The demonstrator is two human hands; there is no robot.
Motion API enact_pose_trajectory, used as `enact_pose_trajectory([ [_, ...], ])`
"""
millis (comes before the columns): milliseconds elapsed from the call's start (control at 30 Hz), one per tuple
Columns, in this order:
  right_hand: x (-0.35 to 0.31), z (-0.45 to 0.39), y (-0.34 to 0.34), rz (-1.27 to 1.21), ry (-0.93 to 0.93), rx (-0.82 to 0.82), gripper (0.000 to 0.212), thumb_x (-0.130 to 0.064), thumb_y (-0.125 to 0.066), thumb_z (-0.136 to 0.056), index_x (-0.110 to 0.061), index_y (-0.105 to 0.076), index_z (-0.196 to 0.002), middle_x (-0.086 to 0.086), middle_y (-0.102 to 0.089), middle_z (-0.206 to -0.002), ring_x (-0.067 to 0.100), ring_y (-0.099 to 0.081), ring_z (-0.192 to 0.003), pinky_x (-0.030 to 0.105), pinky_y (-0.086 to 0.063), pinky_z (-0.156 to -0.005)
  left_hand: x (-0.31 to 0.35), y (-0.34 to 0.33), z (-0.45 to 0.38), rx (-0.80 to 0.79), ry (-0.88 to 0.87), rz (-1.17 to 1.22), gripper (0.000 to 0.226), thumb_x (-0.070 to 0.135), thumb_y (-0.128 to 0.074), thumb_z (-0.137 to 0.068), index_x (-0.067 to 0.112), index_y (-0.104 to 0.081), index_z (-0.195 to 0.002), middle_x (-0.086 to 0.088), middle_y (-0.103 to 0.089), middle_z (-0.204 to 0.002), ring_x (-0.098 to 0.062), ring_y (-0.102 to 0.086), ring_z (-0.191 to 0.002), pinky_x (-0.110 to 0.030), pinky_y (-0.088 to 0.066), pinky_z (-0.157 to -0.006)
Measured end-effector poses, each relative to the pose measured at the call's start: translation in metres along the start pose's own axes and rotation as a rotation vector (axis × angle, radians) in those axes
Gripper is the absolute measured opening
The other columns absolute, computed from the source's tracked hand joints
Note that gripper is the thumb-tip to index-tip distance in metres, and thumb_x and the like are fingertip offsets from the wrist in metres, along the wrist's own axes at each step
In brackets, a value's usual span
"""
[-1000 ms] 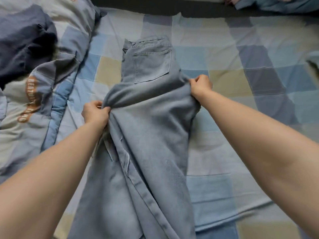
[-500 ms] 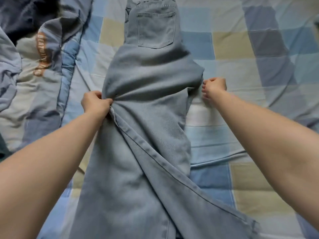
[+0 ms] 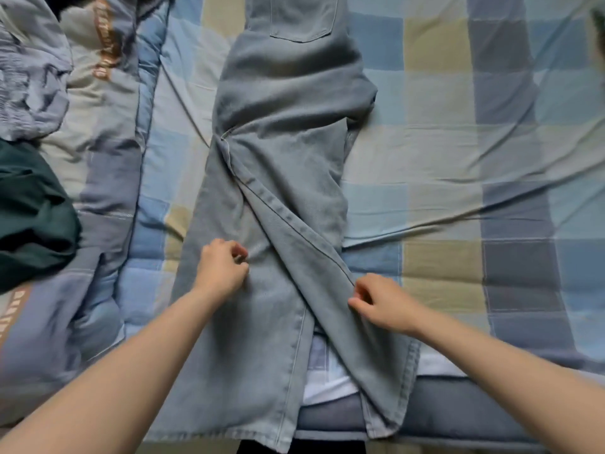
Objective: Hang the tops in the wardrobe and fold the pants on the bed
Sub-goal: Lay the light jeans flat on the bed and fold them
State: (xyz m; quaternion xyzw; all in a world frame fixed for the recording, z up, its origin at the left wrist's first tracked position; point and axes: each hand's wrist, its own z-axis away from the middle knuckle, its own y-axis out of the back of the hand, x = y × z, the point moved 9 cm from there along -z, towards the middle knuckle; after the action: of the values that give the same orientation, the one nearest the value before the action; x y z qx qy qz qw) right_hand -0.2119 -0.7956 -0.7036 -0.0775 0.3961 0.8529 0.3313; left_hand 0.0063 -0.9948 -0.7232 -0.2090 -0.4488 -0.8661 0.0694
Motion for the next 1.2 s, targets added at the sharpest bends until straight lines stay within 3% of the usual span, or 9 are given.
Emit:
enact_pose_trajectory([
  [67, 0.0, 0.013, -0.012, -0.01, 0.024, 0.032, 0.022, -0.031, -0.061, -0.088, -0.018, -0.049, -0.101, 0.003, -0.049, -0.102, 0.023, -0.051, -0.1, 0.033, -0.041, -0.09, -0.028, 0.007, 0.025, 0.063, 0.049, -0.099, 0.034, 0.007, -0.069, -0.075, 0.01, -0.066, -0.109, -0.019, -0.055, -0.117, -0.039, -0.049, -0.112, -0.041, -0.039, -0.097],
  [200, 0.007, 0.016, -0.019, -0.177, -0.111, 0.041, 0.084, -0.034, -0.067, -0.086, -0.011, -0.018, -0.15, 0.011, -0.034, -0.149, 0.031, -0.033, -0.137, 0.038, -0.027, -0.113, -0.101, 0.028, 0.074, 0.091, 0.268, -0.043, 0.06, 0.003, -0.073, -0.072, 0.0, -0.048, -0.127, -0.028, -0.05, -0.125, -0.045, -0.046, -0.118, -0.048, -0.037, -0.102],
  [367, 0.0, 0.009, -0.012, -0.089, -0.274, -0.001, 0.037, -0.042, -0.064, -0.084, -0.023, -0.051, -0.113, 0.004, -0.06, -0.12, 0.03, -0.05, -0.119, 0.044, -0.04, -0.097, -0.148, 0.026, 0.108, -0.026, 0.267, -0.023, 0.053, -0.001, -0.071, -0.075, -0.001, -0.048, -0.123, -0.024, -0.056, -0.121, -0.04, -0.054, -0.114, -0.043, -0.04, -0.097],
  [500, -0.082, 0.033, -0.01, 0.112, -0.121, 0.123, 0.027, -0.037, -0.056, -0.09, -0.015, -0.042, -0.091, 0.015, -0.062, -0.102, 0.036, -0.058, -0.098, 0.036, -0.038, -0.069, -0.128, 0.031, 0.113, 0.042, 0.105, 0.093, 0.023, 0.001, -0.066, -0.08, 0.009, -0.06, -0.102, -0.013, -0.061, -0.102, -0.031, -0.057, -0.095, -0.036, -0.042, -0.081],
  [567, -0.141, 0.054, -0.031, -0.102, -0.028, 0.143, 0.03, -0.038, -0.059, -0.09, -0.015, -0.046, -0.102, 0.01, -0.061, -0.095, 0.033, -0.058, -0.095, 0.032, -0.036, -0.07, -0.121, 0.017, 0.125, -0.14, 0.221, 0.507, 0.002, 0.014, -0.062, -0.092, 0.012, -0.062, -0.092, -0.013, -0.068, -0.094, -0.028, -0.062, -0.083, -0.031, -0.046, -0.071],
  [700, -0.234, 0.072, -0.103, -0.575, 0.082, -0.15, 0.079, -0.027, -0.064, -0.086, -0.022, -0.02, -0.152, 0.001, -0.055, -0.132, 0.013, -0.053, -0.12, 0.027, -0.04, -0.104, -0.11, -0.016, 0.153, -0.56, 0.506, 0.998, 0.048, 0.057, -0.041, -0.097, 0.014, -0.063, -0.098, -0.012, -0.072, -0.09, -0.025, -0.068, -0.077, -0.039, -0.052, -0.077],
  [867, -0.272, 0.09, -0.151, -0.739, 0.128, -0.337, 0.047, -0.006, -0.051, -0.088, -0.018, -0.055, -0.133, 0.004, -0.06, -0.132, 0.015, -0.06, -0.112, 0.033, -0.047, -0.101, -0.136, -0.014, 0.151, -0.454, 0.326, 0.717, 0.019, 0.013, -0.079, -0.075, 0.007, -0.07, -0.091, -0.005, -0.072, -0.079, -0.022, -0.066, -0.074, -0.029, -0.052, -0.066],
  [1000, -0.176, 0.084, -0.124, -0.602, -0.232, 0.311, 0.027, -0.012, -0.059, -0.089, -0.01, -0.062, -0.116, 0.008, -0.064, -0.113, 0.017, -0.06, -0.095, 0.042, -0.046, -0.095, -0.157, -0.008, 0.161, -0.426, 0.214, 0.563, 0.013, -0.001, -0.067, -0.086, 0.01, -0.07, -0.092, 0.003, -0.074, -0.081, -0.009, -0.07, -0.076, -0.018, -0.055, -0.066],
  [1200, -0.112, 0.056, -0.138, -0.496, -0.443, 0.214, 0.074, -0.055, -0.065, -0.081, -0.012, -0.041, -0.136, 0.01, -0.05, -0.127, 0.03, -0.048, -0.12, 0.044, -0.036, -0.106, -0.176, 0.004, 0.152, -0.332, 0.18, 0.511, 0.011, 0.012, -0.06, -0.093, 0.008, -0.069, -0.099, -0.007, -0.074, -0.096, -0.022, -0.069, -0.092, -0.033, -0.053, -0.078],
])
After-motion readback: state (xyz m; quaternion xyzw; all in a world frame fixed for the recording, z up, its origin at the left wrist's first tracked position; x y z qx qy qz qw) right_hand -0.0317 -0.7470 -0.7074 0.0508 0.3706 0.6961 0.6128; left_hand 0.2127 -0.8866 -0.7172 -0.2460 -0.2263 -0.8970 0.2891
